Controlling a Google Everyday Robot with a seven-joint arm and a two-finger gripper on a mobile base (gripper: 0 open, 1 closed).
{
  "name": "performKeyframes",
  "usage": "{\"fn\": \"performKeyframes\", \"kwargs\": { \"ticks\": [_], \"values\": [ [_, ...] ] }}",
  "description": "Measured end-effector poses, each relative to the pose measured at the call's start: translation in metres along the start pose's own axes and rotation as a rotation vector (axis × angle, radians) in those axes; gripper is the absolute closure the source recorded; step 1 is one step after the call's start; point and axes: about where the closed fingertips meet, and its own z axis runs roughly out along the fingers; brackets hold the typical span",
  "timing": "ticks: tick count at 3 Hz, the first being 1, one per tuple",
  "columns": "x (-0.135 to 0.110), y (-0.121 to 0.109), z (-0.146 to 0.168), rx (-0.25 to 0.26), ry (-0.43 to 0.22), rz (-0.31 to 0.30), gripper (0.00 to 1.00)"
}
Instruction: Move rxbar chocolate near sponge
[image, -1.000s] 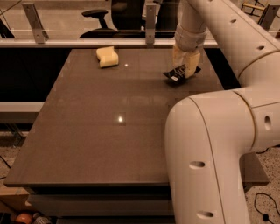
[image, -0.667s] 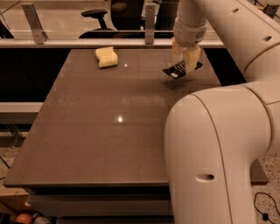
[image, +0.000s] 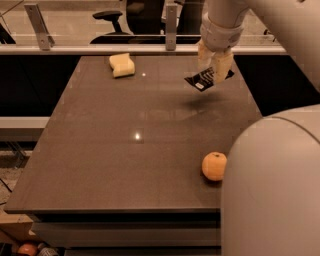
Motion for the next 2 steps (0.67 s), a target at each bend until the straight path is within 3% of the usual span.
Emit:
{"fn": "performKeyframes", "kwargs": {
  "ticks": [2],
  "values": [
    [-0.007, -0.025, -0.023, 0.142, -0.021, -0.063, 1.0]
  ]
}}
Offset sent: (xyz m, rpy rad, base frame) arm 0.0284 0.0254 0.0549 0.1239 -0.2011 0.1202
